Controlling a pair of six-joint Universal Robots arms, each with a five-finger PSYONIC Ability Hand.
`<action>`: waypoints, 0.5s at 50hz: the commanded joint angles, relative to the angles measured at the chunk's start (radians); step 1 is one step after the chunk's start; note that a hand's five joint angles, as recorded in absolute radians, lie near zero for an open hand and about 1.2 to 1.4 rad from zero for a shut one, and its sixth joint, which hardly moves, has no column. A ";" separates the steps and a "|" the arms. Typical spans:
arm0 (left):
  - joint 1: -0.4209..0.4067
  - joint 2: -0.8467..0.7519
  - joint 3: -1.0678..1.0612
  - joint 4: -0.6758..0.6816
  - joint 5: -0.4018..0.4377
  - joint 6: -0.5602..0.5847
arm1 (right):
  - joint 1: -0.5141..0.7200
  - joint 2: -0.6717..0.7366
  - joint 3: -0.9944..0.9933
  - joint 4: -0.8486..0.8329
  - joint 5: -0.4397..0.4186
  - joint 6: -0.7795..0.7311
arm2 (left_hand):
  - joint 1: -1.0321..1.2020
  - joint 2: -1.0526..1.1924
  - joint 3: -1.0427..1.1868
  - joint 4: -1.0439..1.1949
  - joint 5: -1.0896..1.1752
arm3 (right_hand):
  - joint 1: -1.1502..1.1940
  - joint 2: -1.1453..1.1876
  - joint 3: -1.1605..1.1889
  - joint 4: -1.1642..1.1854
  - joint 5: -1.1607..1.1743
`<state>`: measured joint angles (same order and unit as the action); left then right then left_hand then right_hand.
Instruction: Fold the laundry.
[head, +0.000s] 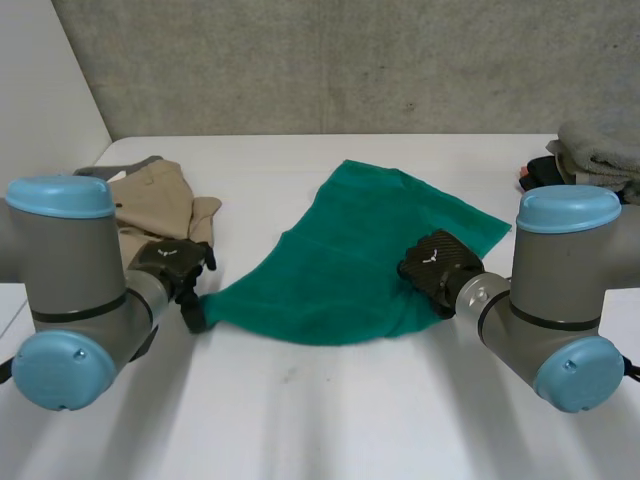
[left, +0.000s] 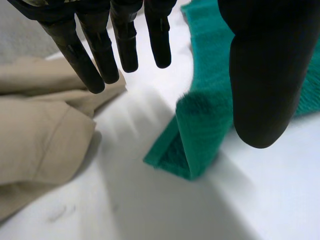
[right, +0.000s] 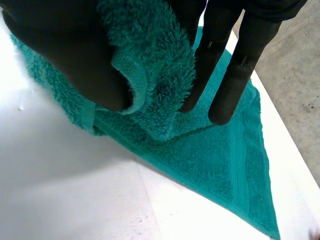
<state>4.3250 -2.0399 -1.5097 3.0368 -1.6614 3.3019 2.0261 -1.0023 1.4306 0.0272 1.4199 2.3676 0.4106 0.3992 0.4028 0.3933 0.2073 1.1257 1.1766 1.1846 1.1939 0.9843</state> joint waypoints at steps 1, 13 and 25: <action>0.016 -0.028 0.003 -0.024 0.034 0.008 | 0.008 -0.004 0.005 0.028 0.008 0.022 | 0.011 0.023 0.019 0.029 0.040 | 0.271 0.220 0.212 0.202 0.237; 0.008 -0.124 0.130 -0.010 0.045 0.016 | 0.106 -0.108 0.122 0.270 0.025 0.137 | 0.986 0.997 0.993 1.003 1.014 | 0.271 0.220 0.212 0.202 0.237; 0.015 -0.122 0.506 -0.012 0.043 0.042 | 0.378 -0.251 0.182 0.310 -0.003 0.459 | 0.986 0.997 0.993 1.003 1.014 | -0.609 -0.660 -0.668 -0.678 -0.642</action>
<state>4.3533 -2.1805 -1.1619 3.0236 -1.6168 3.3361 2.3401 -1.2202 1.6395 0.3482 1.4015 2.6927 1.1602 1.1929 1.1849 1.1925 0.9828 0.7359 0.7530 0.7674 0.7711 0.5842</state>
